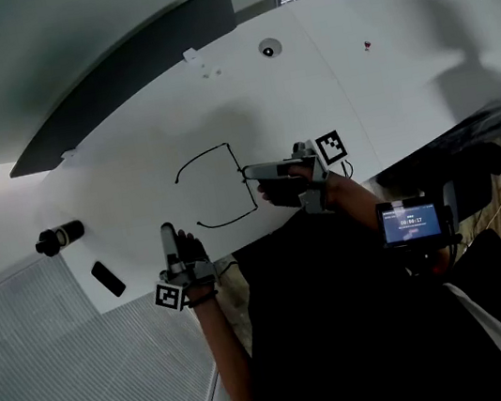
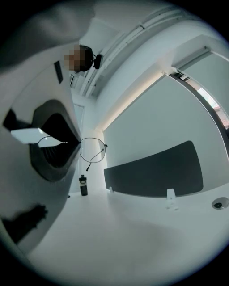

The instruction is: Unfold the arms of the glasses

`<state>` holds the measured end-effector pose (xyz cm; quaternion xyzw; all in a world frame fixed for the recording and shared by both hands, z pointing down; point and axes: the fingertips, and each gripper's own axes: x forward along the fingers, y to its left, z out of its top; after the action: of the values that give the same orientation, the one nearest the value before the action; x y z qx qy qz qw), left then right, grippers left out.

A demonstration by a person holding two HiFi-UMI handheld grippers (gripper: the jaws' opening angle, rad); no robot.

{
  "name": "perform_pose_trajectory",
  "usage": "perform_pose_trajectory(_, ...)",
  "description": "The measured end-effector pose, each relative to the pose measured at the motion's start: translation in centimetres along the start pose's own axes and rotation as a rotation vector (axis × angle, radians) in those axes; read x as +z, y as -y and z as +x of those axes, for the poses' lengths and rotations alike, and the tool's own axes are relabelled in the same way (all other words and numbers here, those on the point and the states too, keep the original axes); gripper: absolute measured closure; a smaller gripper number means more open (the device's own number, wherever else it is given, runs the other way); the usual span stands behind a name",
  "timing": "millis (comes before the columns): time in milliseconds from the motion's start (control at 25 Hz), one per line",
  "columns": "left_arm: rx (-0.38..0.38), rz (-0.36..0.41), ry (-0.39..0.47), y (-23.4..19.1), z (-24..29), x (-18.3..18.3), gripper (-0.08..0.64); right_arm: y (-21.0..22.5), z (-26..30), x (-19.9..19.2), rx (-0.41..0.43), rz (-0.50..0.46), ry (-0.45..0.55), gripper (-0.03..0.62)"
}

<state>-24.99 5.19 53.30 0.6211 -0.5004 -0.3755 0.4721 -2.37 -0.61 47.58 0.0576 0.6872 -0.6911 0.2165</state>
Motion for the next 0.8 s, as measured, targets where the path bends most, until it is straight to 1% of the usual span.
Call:
perform_pose_trajectory(200,-0.058,-0.01,0.008,1.7,-0.3,-3.5,0.437,-3.1,1.1,0.8,0.124,0.007,0.056,0.581)
perform_pose_trajectory(280,-0.082,-0.017,0.005,2.4,-0.1,-4.3,0.437,-4.0,1.4,0.9,0.159,-0.002,0.061,0.581)
perform_pose_trajectory(360,-0.089,-0.009,-0.011,2.9,0.0,-5.0,0.44,-4.4,1.7,0.7,0.182,-0.012,0.058,0.581)
perform_pose_trajectory(520,-0.11,0.012,-0.038,3.6,0.4,-6.1,0.45,-4.4,1.7,0.4,0.19,-0.039,0.053,0.581)
perform_pose_trajectory(680,-0.167,0.012,-0.023,5.1,0.6,-6.2,0.462,-4.3,1.4,0.6,0.196,-0.038,0.063,0.581)
perform_pose_trajectory(800,-0.209,0.033,-0.05,6.3,1.0,-6.7,0.471,-4.3,1.1,0.5,0.192,-0.03,0.07,0.581)
